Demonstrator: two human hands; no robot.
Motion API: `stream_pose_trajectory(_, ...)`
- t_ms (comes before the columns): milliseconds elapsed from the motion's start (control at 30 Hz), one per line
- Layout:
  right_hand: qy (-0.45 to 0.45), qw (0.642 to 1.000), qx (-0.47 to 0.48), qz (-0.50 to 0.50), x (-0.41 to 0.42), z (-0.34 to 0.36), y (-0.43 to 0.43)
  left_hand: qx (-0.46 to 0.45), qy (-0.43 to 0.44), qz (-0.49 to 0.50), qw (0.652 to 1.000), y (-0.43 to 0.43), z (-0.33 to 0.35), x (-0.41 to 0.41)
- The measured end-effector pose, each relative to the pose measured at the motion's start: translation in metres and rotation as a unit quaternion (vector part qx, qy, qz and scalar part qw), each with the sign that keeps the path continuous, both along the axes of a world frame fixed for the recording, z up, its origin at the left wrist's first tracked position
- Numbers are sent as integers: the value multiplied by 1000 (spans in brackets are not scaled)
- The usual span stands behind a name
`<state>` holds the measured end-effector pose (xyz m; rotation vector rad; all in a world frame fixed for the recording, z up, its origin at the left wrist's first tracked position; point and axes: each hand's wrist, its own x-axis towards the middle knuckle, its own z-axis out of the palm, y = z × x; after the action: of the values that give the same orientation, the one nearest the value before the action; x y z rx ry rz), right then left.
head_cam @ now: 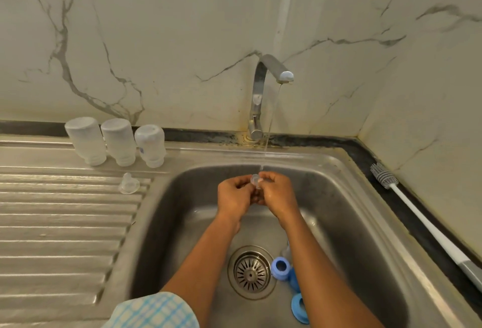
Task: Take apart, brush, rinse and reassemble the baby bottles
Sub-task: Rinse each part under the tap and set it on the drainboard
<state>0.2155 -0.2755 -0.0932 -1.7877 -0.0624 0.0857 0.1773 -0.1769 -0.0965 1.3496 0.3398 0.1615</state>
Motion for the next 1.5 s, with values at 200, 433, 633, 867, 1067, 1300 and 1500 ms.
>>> stream_pose_trajectory(200, -25, 998, -40, -32, 2, 1, -6, 30, -43, -41, 998, -6, 0, -3)
stream_pose_trajectory(433, -86, 978, -152, -119, -2, 2, -11, 75, -61, -61, 993, -9, -1, -3)
stream_pose_trajectory(633, -56, 991, -119, -35, 3, -1, -4, 68, -57, -23, 996, -5, -4, -2)
stream_pose_trajectory(867, -34, 994, -85, -52, 5, -6, -6, 18, -32, -47, 998, -4, -4, -2)
stream_pose_trajectory(1067, -84, 970, -192, -125, -5, 4, -6, 3, -32, -38, 999, -3, -4, -2)
stream_pose_trajectory(1300, -54, 992, -113, 18, -7, 11, -1, 26, -32, -19, 999, 0, -6, 1)
stream_pose_trajectory(1500, -87, 988, -120, 48, -6, 6, -4, 110, -61, -36, 991, -2, -10, 3)
